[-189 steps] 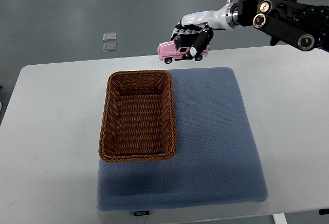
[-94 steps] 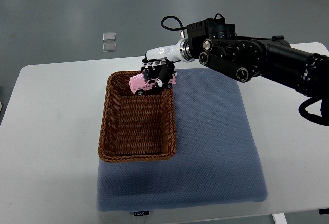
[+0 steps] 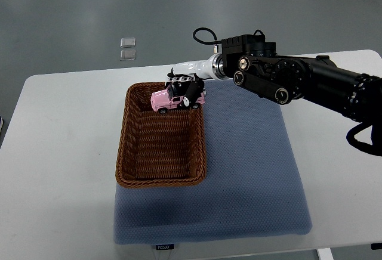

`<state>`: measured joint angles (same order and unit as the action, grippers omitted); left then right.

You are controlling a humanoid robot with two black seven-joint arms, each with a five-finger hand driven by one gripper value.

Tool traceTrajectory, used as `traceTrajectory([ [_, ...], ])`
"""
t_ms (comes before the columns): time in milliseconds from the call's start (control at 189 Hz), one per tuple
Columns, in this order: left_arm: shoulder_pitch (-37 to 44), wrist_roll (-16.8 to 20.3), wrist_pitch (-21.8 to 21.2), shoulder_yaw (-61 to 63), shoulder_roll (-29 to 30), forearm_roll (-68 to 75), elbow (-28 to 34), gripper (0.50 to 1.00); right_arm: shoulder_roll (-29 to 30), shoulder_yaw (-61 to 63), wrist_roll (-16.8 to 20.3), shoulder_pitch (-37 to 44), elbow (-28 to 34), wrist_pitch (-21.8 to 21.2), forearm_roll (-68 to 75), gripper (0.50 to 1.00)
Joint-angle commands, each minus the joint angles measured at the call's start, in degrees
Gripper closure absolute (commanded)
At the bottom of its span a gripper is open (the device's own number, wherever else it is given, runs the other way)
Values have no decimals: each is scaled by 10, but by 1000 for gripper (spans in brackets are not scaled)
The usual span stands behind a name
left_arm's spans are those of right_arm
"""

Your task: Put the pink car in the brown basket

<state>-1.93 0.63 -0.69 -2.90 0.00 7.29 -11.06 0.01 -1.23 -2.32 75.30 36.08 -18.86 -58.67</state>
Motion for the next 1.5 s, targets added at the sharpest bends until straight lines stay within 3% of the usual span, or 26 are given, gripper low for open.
traceTrajectory([
  [0,0,0,1,0,0,0,-5,500,0,0,-1,-12,7,8,1,1000],
  [451,0,0,1,1,0,-1,-9,500,0,1,-10,-38,59,37,47,1000],
  [466,0,0,1,1,0,-1,-9,500,0,1,-10,-41,59,37,47,928],
  [498,0,0,1,1,0,-1,-9,500,0,1,-10,-45,59,40,47,859],
  [541,0,0,1,1,0,-1,-9,500,0,1,-11,-54,59,43,46,818],
  [610,0,0,1,1,0,-1,-9,500,0,0,-17,-65,59,48,43,812],
  [647,0,0,1,1,0,-1,-9,500,0,0,-19,-68,59,50,42,783],
  [689,0,0,1,1,0,-1,-9,500,0,0,-19,-74,59,51,40,728],
  [726,0,0,1,1,0,-1,-9,500,0,0,-21,-77,59,51,39,646],
  [769,0,0,1,1,0,-1,-9,500,0,0,-22,-78,59,51,40,613],
  [1044,-1,0,1,1,0,-1,-8,500,0,31,-22,-67,57,48,46,595],
  [1293,-1,1,1,1,0,-1,-8,500,0,264,-23,-77,52,46,77,595],
  [1495,-1,0,1,1,0,0,-9,500,-8,541,-48,-229,51,44,263,595],
])
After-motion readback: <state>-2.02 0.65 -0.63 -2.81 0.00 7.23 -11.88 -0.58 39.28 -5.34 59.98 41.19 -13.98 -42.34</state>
